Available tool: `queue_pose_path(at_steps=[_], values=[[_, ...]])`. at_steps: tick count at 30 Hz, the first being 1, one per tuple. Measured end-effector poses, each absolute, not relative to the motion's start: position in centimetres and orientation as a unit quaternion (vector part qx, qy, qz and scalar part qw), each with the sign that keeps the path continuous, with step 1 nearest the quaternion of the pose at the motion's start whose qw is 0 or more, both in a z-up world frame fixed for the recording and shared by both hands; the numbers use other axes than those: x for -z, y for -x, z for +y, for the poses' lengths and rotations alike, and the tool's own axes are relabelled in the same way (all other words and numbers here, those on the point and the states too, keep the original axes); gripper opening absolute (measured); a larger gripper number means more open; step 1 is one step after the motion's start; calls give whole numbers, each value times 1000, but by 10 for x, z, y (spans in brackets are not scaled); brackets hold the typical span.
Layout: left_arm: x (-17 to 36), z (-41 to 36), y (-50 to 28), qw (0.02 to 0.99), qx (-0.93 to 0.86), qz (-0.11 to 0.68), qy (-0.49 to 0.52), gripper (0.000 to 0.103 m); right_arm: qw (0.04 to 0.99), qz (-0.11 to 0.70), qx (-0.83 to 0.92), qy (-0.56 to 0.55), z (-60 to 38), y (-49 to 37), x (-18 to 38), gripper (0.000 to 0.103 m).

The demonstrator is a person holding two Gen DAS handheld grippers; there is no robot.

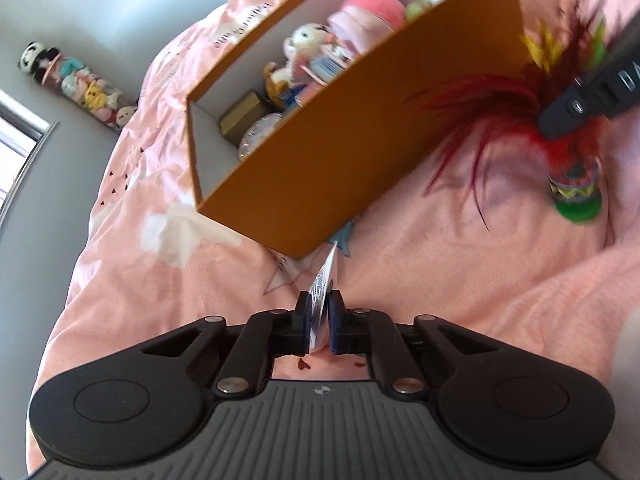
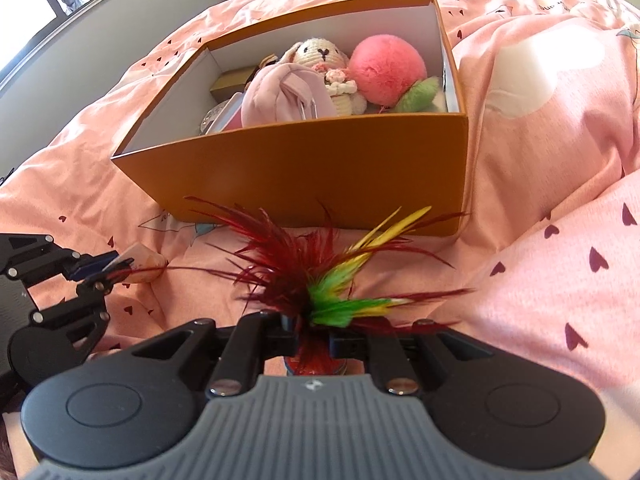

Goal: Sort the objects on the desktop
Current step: 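Lift the tube and feather toy and carry them over the shoebox with both grippers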

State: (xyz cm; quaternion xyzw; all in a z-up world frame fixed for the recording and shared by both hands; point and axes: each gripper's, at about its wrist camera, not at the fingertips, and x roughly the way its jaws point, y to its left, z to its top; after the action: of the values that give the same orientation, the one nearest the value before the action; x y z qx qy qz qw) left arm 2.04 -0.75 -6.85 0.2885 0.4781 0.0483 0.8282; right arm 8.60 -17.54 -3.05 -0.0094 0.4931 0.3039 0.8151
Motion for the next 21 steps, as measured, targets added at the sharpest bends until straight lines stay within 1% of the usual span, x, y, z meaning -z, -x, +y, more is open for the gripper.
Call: queue_pose_path(at_steps=[3, 10, 18, 21], values=[[59, 5, -24, 843, -55, 473, -250, 6, 815, 492, -307, 1, -178, -87, 29, 12], [21, 44, -29, 876, -52, 468, -102, 6, 822, 476, -314, -13, -185, -86, 15, 10], [-29, 55, -23, 903, 6, 429, -3, 5, 831, 443, -334, -45, -194, -85, -24, 9], [-48, 52, -23, 912, 25, 409, 11, 5, 838, 422, -341, -52, -197, -85, -42, 9]])
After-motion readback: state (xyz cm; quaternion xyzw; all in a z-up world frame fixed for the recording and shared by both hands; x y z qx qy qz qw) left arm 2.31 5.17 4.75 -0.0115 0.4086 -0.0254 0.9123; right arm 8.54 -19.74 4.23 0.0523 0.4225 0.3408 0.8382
